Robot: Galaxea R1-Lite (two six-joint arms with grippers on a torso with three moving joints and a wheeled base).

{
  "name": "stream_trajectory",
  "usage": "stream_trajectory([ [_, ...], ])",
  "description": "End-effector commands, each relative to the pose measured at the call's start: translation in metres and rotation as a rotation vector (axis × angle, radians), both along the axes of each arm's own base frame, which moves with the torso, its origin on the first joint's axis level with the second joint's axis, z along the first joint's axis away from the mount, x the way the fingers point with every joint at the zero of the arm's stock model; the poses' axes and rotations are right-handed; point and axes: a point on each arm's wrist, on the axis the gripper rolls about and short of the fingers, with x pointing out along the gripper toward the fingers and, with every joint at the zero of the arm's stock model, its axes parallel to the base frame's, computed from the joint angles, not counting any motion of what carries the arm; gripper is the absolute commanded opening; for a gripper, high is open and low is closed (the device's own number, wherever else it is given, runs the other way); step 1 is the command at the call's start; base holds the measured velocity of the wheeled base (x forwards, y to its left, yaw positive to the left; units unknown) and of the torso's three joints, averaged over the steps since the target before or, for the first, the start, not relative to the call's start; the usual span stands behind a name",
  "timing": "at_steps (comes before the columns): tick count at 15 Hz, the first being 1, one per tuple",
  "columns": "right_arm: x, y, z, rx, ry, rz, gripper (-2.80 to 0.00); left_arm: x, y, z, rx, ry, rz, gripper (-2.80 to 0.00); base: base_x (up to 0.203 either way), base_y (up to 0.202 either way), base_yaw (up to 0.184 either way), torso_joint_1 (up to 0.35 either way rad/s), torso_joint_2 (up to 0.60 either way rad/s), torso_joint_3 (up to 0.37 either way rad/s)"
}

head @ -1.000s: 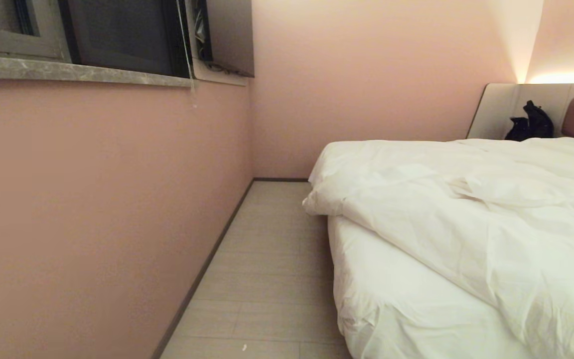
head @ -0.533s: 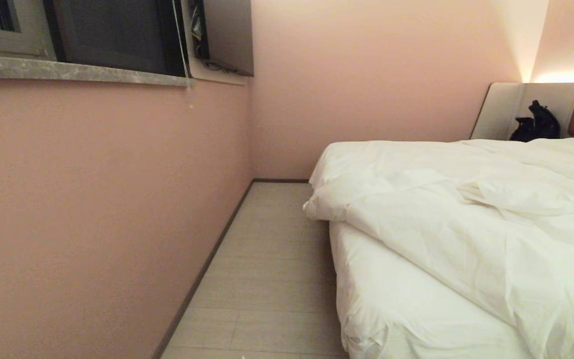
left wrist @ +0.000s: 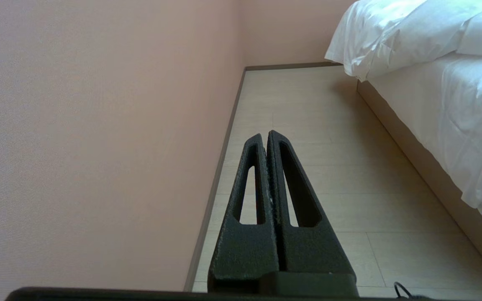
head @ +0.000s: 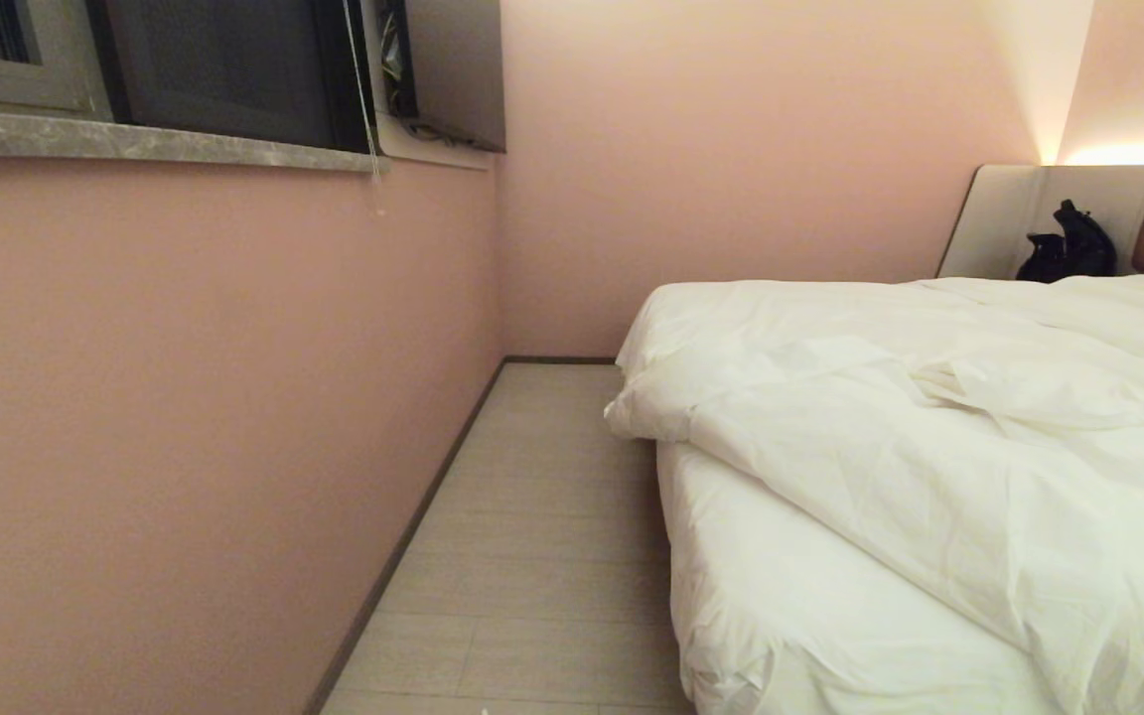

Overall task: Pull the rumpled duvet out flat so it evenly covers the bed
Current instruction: Hold the folded corner of the quilt

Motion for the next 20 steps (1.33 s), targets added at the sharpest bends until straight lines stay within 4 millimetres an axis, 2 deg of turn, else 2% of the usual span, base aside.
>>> stream_trajectory([
  [1, 0.0000, 0.0000, 0.0000, 0.001, 0.000, 0.001, -2.80, 0.0001, 0.0000, 0.0001, 0.000, 0.000, 0.000, -2.80, 0.000, 0.000, 0.000, 0.000, 0.00, 0.000],
  [20, -0.0001, -0.0001, 0.0002, 0.008, 0.000, -0.003, -2.80, 0.0001, 0.0000, 0.0004, -0.009, -0.003, 0.002, -2.80, 0.000, 0.000, 0.000, 0.000, 0.00, 0.000],
])
